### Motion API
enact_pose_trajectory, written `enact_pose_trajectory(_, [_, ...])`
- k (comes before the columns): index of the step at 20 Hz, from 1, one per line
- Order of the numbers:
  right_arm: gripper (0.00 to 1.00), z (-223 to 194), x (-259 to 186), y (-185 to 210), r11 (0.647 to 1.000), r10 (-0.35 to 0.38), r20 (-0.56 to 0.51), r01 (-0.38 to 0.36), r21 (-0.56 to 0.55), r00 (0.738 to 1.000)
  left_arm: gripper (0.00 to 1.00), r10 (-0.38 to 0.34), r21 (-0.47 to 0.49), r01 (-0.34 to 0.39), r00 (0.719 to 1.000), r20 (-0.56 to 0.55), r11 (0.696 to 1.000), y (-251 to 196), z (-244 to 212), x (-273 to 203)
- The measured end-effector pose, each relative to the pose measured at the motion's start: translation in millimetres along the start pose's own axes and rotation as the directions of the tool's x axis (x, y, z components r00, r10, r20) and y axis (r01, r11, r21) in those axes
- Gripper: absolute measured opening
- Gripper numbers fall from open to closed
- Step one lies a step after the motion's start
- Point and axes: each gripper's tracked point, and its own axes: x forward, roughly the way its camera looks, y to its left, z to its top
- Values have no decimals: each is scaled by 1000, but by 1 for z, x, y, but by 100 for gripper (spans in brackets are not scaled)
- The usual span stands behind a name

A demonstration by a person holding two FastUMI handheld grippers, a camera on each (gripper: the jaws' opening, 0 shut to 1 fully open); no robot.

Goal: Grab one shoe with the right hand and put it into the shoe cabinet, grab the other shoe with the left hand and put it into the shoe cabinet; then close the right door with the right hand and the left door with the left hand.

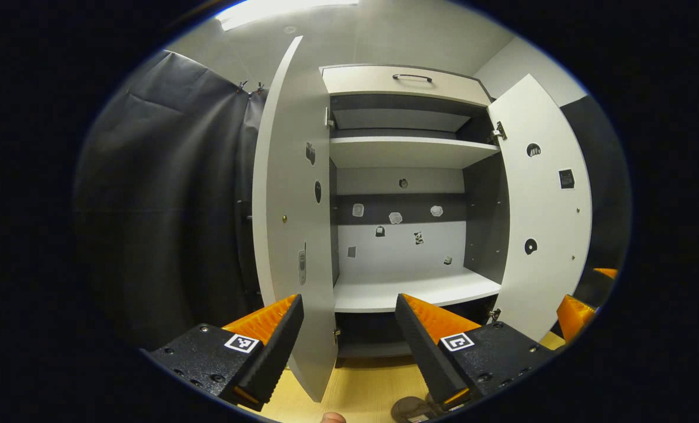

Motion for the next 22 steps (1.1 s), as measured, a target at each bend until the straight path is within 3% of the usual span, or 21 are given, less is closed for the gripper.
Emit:
enact_pose_trajectory(4, [99,-64,-1,9,999,27,-134,-30,-25,991,96,15,4,-15,1000,-2,1000,5,-2,-2])
enact_pose_trajectory(5, [96,-83,-2,12,999,31,-170,-37,-32,985,96,19,5,-19,1000,-6,1000,7,-3,-3])
enact_pose_trajectory(8, [99,-142,-9,18,996,45,-291,-63,-55,956,96,30,11,-30,999,-18,1000,10,-7,-5])
enact_pose_trajectory(9, [96,-165,-12,21,995,50,-339,-76,-64,940,96,32,15,-32,999,-22,999,12,-9,-6])
enact_pose_trajectory(12, [99,-226,-25,30,990,75,-466,-122,-73,881,96,41,19,-41,999,-28,999,15,-12,-7])
enact_pose_trajectory(13, [96,-242,-29,35,988,84,-501,-136,-68,861,96,45,20,-44,998,-33,999,16,-14,-8])
enact_pose_trajectory(16, [100,-277,-41,42,984,105,-573,-167,-57,813,96,63,25,-62,997,-44,998,21,-18,-9])
enact_pose_trajectory(19, [95,-307,-50,51,978,129,-635,-205,-47,761,96,81,29,-80,995,-63,996,27,-25,-10])
enact_pose_trajectory(21, [84,-329,-54,53,975,127,-688,-217,-45,714,96,90,40,-87,993,-70,995,30,-28,-10])
enact_pose_trajectory(22, [83,-341,-53,55,975,129,-711,-218,-35,692,96,94,46,-91,993,-71,995,31,-29,-10])
